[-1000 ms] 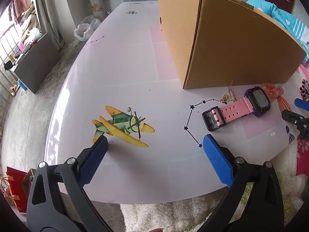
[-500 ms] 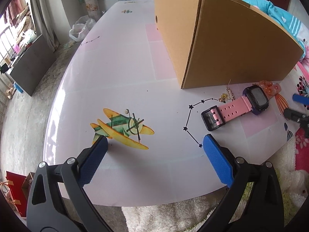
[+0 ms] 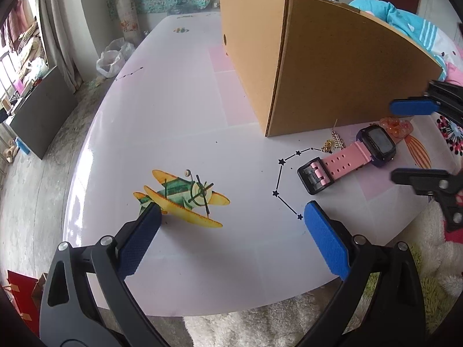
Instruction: Organize jewelry
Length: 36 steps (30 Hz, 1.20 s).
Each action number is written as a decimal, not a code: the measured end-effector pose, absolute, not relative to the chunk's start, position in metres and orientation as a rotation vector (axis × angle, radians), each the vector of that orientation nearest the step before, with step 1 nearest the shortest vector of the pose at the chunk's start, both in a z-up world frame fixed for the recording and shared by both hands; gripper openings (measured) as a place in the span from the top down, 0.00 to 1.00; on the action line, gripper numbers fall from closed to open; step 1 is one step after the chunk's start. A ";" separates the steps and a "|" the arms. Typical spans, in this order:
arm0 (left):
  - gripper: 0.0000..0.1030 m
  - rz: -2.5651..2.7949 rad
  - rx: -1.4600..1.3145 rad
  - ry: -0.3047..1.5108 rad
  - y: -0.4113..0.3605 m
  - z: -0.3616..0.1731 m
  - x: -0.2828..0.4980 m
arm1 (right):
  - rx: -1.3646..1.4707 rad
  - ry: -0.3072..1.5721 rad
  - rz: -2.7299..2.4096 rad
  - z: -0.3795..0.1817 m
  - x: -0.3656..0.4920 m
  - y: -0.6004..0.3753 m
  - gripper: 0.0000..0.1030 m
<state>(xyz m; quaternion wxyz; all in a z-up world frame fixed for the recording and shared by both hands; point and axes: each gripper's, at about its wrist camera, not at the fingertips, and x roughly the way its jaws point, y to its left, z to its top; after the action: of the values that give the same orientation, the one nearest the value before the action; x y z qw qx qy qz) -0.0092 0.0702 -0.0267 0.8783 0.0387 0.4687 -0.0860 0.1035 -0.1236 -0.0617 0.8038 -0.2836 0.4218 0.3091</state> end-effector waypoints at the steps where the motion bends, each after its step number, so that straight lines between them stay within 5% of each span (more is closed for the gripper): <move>1: 0.07 -0.183 0.083 0.973 0.070 -0.027 -0.010 | -0.630 0.913 0.682 -0.063 0.108 -0.122 0.36; 6: 0.07 -0.198 0.093 0.951 0.070 -0.027 -0.011 | -0.697 0.967 0.732 -0.064 0.130 -0.115 0.48; 10: 0.08 -0.207 0.117 0.925 0.067 -0.024 -0.015 | -0.753 0.974 0.745 -0.064 0.143 -0.114 0.49; 24: 0.43 -0.444 0.301 0.793 0.008 -0.010 -0.050 | -0.753 0.990 0.781 -0.059 0.118 -0.105 0.57; 30: 0.53 -0.497 0.444 0.788 -0.020 -0.019 -0.053 | -0.653 1.061 0.877 -0.046 0.131 -0.114 0.94; 35: 0.53 -0.483 0.471 0.773 -0.025 -0.017 -0.050 | -0.655 1.064 0.875 -0.039 0.139 -0.116 0.88; 36: 0.53 -0.480 0.467 0.773 -0.025 -0.017 -0.049 | -0.662 1.052 0.867 -0.036 0.139 -0.115 0.77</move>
<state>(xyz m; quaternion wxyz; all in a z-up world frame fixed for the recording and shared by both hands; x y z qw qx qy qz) -0.0493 -0.0252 -0.0167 0.8721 0.2236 0.3699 -0.2296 0.1394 -0.1151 -0.0363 0.7263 -0.3004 0.4771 0.3932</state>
